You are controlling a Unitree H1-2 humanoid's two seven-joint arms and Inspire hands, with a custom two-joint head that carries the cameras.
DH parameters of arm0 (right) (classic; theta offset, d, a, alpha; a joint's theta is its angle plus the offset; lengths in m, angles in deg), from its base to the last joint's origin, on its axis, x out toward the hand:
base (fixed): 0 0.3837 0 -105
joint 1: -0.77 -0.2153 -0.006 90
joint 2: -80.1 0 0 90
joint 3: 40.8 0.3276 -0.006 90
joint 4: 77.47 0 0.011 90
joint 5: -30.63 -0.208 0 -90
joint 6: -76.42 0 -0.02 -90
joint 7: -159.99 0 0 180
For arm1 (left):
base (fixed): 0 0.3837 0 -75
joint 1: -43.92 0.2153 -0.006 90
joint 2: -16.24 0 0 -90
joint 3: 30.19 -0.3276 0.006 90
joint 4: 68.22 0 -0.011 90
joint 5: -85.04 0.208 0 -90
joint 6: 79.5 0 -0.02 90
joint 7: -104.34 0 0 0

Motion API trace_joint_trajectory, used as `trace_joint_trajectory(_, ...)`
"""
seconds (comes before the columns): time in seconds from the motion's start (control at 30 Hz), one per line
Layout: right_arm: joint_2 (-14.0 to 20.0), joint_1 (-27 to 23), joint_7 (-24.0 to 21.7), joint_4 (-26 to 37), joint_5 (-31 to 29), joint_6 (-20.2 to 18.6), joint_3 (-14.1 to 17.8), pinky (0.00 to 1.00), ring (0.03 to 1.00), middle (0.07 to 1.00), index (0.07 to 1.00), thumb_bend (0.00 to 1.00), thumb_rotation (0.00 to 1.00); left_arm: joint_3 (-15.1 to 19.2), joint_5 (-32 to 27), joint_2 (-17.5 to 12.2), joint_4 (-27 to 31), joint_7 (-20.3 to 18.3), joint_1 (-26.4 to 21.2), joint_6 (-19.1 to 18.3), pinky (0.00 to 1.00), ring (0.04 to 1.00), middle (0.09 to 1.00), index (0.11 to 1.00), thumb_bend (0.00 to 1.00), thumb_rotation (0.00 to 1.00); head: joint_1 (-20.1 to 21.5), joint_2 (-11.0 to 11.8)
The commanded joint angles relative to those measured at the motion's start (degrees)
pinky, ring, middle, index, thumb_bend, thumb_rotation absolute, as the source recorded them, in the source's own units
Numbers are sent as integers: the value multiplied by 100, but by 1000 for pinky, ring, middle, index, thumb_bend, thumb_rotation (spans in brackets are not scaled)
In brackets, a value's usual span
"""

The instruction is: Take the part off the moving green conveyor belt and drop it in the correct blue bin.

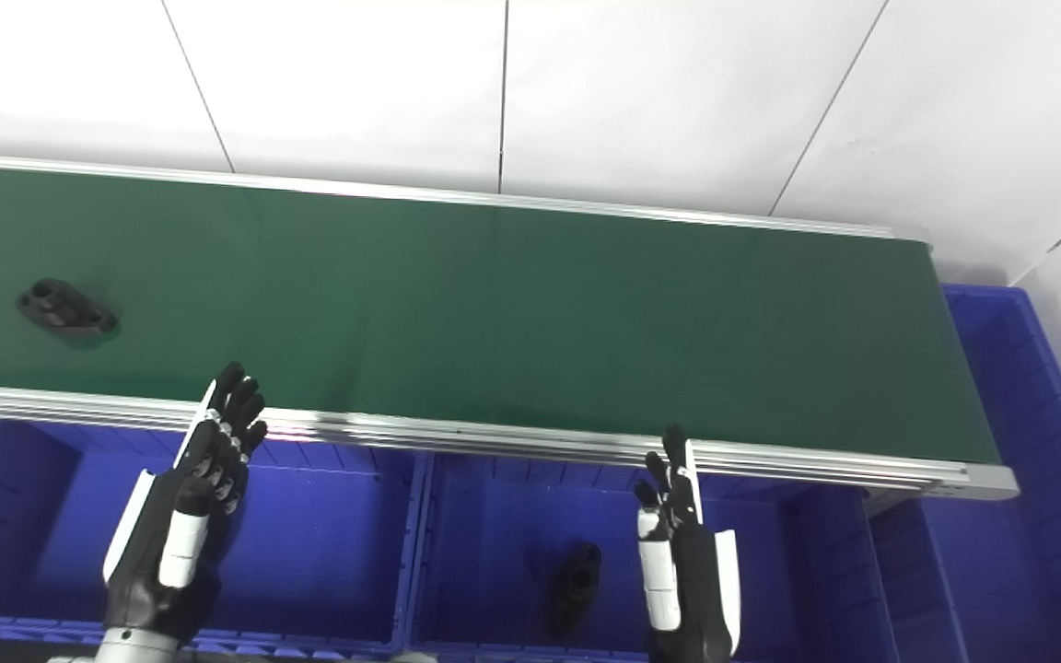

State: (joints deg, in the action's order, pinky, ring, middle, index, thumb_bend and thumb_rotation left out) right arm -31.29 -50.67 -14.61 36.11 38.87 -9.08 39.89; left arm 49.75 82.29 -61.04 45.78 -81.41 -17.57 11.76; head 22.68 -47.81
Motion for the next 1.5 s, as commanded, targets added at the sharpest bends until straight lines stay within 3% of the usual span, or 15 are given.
trace_joint_trajectory(0.0, 13, -13, 0, 86, 16, 214, 3, 901, 967, 1000, 1000, 792, 1000, -22, 69, 53, 173, 22, -14, 153, 1000, 1000, 1000, 1000, 741, 901, -24, -1)
trace_joint_trajectory(0.57, 72, -2, 26, 77, 55, 274, 42, 885, 964, 1000, 1000, 800, 1000, -34, 178, 172, 168, 54, 63, 241, 1000, 1000, 1000, 1000, 748, 909, -176, 49)
trace_joint_trajectory(0.83, 133, 35, -20, 46, -150, 328, 94, 888, 966, 1000, 1000, 794, 1000, -92, 161, 246, 84, 49, 125, 388, 1000, 1000, 1000, 1000, 718, 892, -473, 223)
trace_joint_trajectory(1.2, 334, 44, -69, -378, -485, 761, 246, 928, 990, 1000, 1000, 786, 1000, -232, 646, 314, -282, 165, 227, 858, 1000, 1000, 1000, 1000, 660, 936, -984, 829)
trace_joint_trajectory(1.3, 387, 11, -91, -560, -595, 911, 313, 935, 996, 1000, 1000, 803, 1000, -270, 816, 374, -464, 238, 224, 1036, 1000, 1000, 1000, 1000, 651, 955, -1135, 1181)
trace_joint_trajectory(1.47, 494, -58, -176, -908, -809, 1116, 440, 939, 1000, 1000, 1000, 842, 1000, -328, 973, 427, -664, 295, 216, 1079, 1000, 1000, 1000, 1000, 674, 962, -1330, 1472)
